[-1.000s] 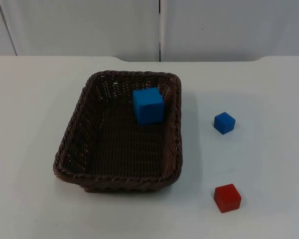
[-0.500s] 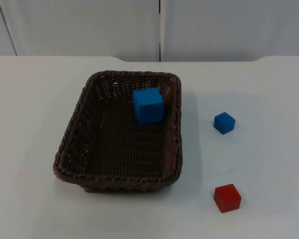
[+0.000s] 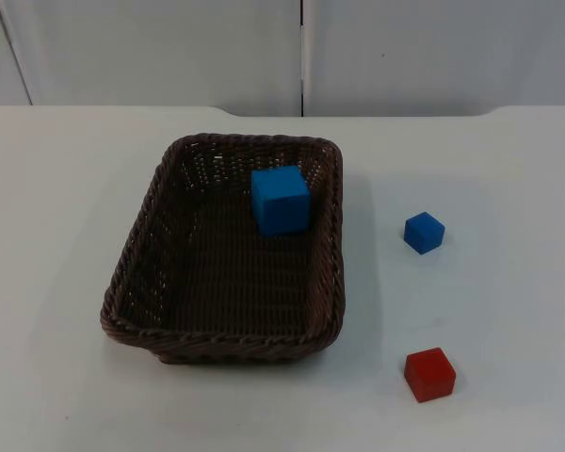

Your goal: Pick up the basket with the left hand and place the largest block into the basket with the right hand.

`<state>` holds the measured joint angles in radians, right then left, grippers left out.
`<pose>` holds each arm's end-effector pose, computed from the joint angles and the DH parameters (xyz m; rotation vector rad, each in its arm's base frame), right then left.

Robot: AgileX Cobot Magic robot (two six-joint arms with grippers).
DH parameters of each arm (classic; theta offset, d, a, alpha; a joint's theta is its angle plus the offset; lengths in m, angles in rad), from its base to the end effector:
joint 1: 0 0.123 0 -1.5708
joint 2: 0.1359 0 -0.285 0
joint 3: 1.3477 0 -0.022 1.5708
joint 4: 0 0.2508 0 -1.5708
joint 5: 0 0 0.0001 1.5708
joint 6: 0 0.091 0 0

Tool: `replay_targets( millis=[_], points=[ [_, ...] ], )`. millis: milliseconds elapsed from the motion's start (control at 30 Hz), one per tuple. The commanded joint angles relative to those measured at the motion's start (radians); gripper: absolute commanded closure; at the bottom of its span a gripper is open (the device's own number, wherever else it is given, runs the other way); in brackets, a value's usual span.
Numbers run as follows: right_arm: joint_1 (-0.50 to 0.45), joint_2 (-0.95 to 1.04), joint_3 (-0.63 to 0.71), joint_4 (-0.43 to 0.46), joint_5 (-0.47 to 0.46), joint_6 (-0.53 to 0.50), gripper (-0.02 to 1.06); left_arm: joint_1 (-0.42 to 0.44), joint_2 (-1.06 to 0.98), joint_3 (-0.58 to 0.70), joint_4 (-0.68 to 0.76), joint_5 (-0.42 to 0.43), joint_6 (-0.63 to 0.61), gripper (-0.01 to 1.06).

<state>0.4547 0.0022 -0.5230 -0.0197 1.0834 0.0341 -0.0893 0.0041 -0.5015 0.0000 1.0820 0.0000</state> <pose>-0.0066 -0.0050 0.2818 -0.4282 2.0127 0.2807 -0.0053 0.0005 0.2760 0.0923 2.0666 -0.0549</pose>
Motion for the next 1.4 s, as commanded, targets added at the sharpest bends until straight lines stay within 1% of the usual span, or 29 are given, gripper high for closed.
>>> replay_targets(
  millis=[0, 133, 167, 300, 333, 467, 667, 833, 1233, 1367],
  points=[
    [-0.024, -0.002, 0.007, 0.000, -0.006, 0.003, -0.01, -0.004, -0.004, 0.004, -0.009, -0.008, 0.000, 0.00],
    [-0.090, -0.002, 0.007, 0.000, -0.006, 0.003, -0.01, -0.004, -0.004, 0.004, -0.009, -0.008, 0.000, 0.00],
    [-0.090, -0.002, 0.007, 0.000, -0.006, 0.003, -0.01, -0.004, -0.004, 0.004, -0.009, -0.008, 0.000, 0.00],
    [-0.161, -0.002, 0.007, 0.000, -0.006, 0.003, -0.01, -0.004, -0.004, 0.004, -0.009, -0.008, 0.000, 0.00],
    [-0.161, -0.002, 0.007, 0.000, -0.006, 0.003, -0.01, -0.004, -0.004, 0.004, -0.009, -0.008, 0.000, 0.00],
    [-0.221, -0.002, 0.007, 0.000, -0.006, 0.003, -0.01, -0.004, -0.004, 0.004, -0.009, -0.008, 0.000, 0.00],
    [-0.278, -0.002, 0.007, 0.002, -0.006, 0.003, -0.01, -0.004, -0.004, 0.004, -0.008, -0.008, 0.000, 0.00],
    [-0.295, -0.002, 0.007, 0.004, -0.006, 0.003, -0.01, -0.004, -0.004, 0.004, -0.008, -0.008, 0.000, 0.00],
    [-0.295, -0.002, 0.007, 0.004, -0.006, 0.003, -0.01, -0.004, -0.004, 0.004, -0.008, -0.008, 0.000, 0.00],
    [-0.297, -0.002, 0.007, 0.004, -0.006, 0.003, -0.01, 0.013, -0.004, 0.004, -0.007, -0.008, 0.000, 0.00]
  ],
)
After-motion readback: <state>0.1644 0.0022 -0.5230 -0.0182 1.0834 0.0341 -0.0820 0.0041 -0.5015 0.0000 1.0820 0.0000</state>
